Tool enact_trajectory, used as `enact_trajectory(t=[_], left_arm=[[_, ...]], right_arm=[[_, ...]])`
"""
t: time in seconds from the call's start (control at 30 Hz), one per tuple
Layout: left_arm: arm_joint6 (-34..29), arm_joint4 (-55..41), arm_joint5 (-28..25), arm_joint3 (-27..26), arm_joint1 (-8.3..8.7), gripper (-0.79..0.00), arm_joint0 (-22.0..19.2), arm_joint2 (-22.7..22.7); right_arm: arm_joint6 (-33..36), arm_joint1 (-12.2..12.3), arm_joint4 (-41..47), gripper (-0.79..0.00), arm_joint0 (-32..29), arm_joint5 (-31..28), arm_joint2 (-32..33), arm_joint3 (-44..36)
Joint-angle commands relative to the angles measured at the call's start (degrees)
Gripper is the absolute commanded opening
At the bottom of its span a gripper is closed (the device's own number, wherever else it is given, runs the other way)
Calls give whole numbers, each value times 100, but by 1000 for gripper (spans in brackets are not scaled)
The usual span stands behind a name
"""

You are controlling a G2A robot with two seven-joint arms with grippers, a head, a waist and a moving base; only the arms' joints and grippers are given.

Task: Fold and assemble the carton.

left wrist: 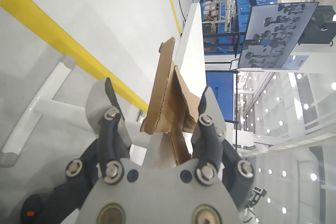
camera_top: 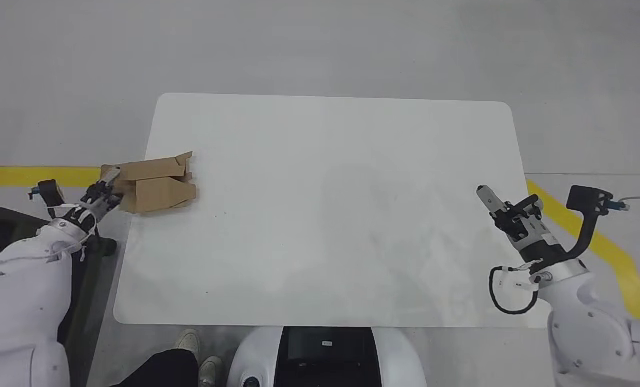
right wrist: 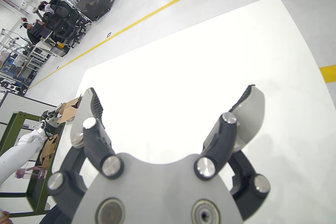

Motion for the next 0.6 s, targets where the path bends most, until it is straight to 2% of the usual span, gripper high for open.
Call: enact_trajectory(t=[0.0, 0.33, 0.57], left_arm=[[-17, -34, 9, 44, 2, -785, -34, 2], [-314, -403, -22, -71, 34, -785, -270, -80], [-557, -632, -138, -317, 18, -785, -603, -46]], right_arm=[[0, 0, 0, 0, 0, 0, 0, 0], [0, 0, 0, 0, 0, 0, 0, 0], [0, 0, 0, 0, 0, 0, 0, 0]])
